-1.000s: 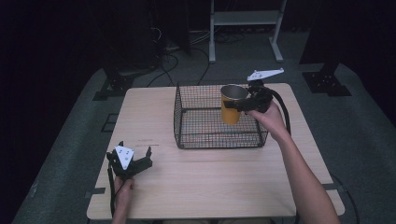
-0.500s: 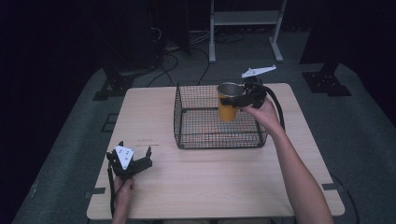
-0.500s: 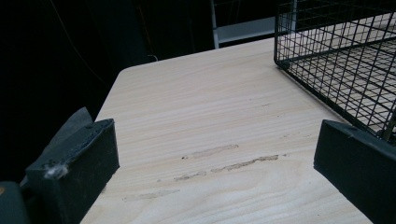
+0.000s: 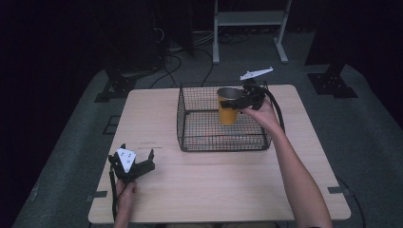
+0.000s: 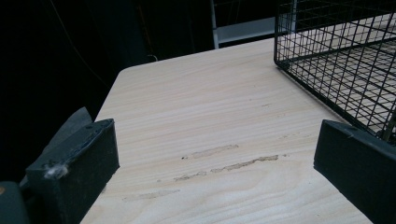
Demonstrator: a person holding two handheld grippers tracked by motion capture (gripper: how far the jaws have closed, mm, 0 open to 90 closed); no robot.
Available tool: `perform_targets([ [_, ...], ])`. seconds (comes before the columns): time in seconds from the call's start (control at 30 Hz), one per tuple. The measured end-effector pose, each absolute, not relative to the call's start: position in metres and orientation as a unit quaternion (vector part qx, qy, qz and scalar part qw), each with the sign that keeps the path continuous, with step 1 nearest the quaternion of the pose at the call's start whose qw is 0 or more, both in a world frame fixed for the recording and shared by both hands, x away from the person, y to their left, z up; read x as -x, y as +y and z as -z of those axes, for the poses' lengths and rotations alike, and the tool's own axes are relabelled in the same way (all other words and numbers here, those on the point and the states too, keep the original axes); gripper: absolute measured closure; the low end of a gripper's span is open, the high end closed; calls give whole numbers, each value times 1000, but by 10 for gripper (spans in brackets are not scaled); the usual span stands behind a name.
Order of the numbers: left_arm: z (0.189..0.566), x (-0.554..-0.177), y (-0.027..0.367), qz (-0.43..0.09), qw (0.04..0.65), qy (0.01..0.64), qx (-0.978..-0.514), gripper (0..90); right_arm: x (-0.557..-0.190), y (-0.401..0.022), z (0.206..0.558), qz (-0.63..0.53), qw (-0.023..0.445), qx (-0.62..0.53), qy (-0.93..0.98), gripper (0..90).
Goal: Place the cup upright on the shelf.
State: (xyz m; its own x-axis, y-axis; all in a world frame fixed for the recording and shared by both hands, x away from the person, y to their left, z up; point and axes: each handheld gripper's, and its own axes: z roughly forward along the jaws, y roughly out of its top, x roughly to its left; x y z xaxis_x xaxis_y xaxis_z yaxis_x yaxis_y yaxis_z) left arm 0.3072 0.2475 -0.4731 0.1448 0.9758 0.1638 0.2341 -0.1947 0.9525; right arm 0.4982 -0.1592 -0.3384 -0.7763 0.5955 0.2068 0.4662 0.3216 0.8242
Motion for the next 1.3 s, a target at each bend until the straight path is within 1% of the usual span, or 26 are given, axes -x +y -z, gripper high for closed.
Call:
perform_targets([
  [0.37, 473, -307, 248, -445, 417, 479, -631, 0, -514, -150, 349, -475, 63, -325, 815, 121],
  [0.5, 473, -307, 248, -445, 417, 479, -631, 0, -521, -146, 362, -458, 60, -330, 824, 121],
  [1.0, 473, -307, 248, -444, 418, 480, -631, 0, -534, -138, 386, -414, 54, -332, 846, 121],
  [1.3, 473, -307, 248, -444, 419, 481, -630, 0, -541, -139, 393, -408, 52, -340, 845, 121],
])
